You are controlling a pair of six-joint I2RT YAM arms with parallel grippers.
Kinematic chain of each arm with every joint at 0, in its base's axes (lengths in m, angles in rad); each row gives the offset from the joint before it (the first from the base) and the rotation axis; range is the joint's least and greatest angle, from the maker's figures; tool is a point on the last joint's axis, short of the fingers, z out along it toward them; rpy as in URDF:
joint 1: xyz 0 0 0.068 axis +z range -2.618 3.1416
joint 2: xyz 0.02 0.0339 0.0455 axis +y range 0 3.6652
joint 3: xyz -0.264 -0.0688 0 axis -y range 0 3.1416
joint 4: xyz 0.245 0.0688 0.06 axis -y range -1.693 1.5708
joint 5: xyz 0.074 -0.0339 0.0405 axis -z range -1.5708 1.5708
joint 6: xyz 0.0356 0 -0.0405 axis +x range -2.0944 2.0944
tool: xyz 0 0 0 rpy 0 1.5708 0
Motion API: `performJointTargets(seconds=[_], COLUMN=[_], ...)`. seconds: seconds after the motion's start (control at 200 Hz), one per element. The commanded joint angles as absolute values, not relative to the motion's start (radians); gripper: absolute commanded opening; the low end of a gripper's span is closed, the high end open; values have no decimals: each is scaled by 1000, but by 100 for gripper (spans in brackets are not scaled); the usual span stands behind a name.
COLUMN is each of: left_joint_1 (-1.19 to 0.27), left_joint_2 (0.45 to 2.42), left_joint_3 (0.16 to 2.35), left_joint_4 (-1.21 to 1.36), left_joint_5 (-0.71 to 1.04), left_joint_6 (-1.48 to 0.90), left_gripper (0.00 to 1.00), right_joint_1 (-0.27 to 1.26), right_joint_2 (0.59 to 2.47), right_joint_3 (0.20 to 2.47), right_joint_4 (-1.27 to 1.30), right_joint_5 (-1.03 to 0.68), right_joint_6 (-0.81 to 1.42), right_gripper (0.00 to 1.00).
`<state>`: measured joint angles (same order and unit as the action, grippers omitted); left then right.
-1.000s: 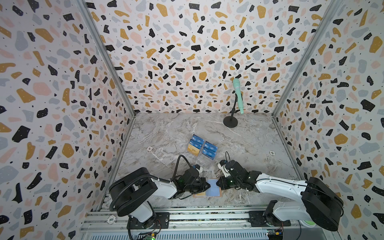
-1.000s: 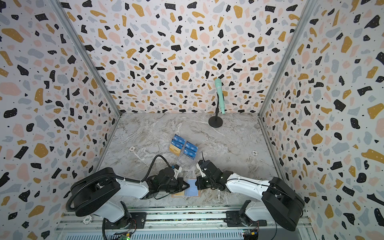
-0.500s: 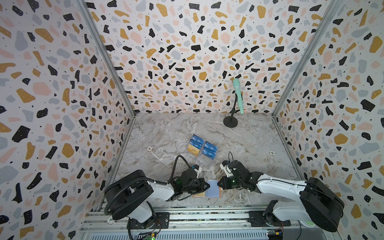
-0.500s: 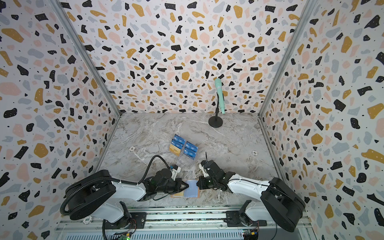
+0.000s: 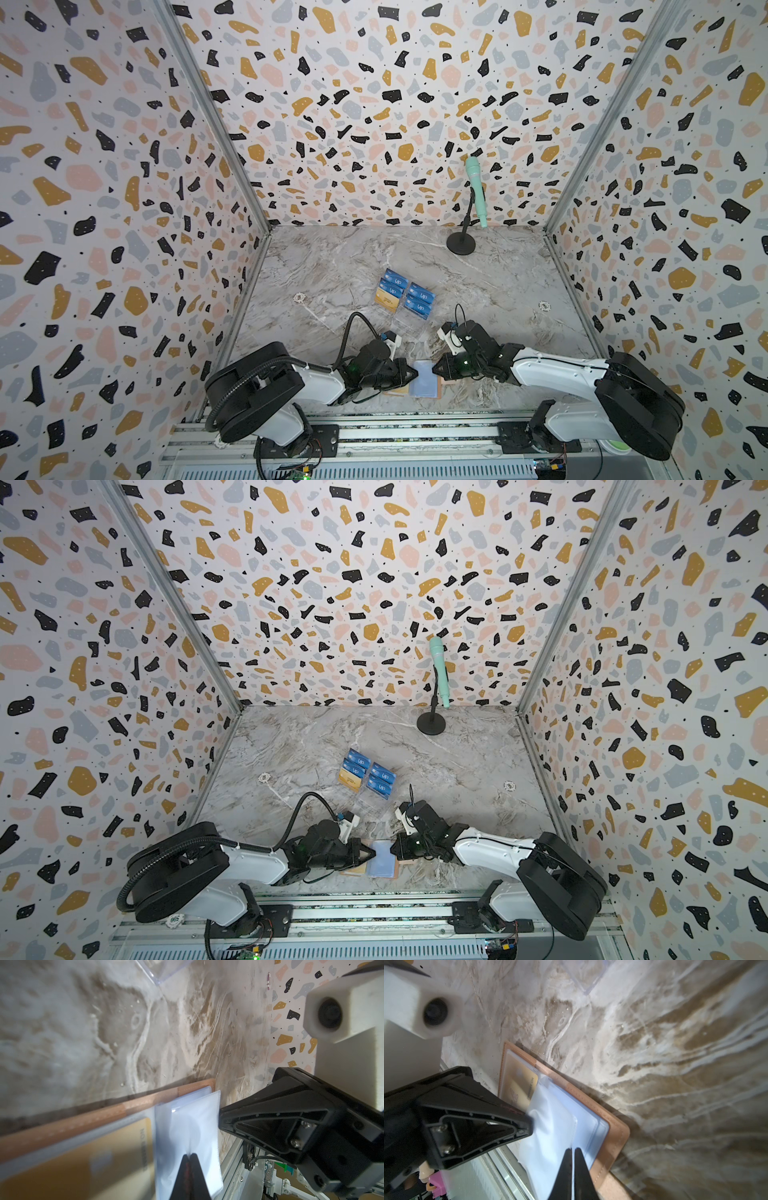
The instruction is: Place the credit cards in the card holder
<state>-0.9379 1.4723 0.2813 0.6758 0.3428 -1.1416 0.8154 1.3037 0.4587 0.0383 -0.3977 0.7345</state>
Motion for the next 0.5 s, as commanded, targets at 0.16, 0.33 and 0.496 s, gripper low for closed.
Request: performJointTargets(seconds=[0.16, 0.33, 0.496], left_joint_1=[-939, -939, -939], left_joint_2=[1437, 1435, 1420], left_joint_3=[261, 246, 232], left_joint_4=[726, 745, 744], left_joint_5=[353, 352, 352], left_joint_6=[-1135, -1141, -1140], left_gripper=[0, 0, 0], right_joint_1=[816, 824, 827], right_joint_2=[1312, 1323, 1321], right_joint_3=[459, 465, 454], right_joint_4=[60, 63, 68], right_joint_5=[-417, -425, -424], right_joint_6=[742, 744, 756], right_gripper=[8, 8, 8])
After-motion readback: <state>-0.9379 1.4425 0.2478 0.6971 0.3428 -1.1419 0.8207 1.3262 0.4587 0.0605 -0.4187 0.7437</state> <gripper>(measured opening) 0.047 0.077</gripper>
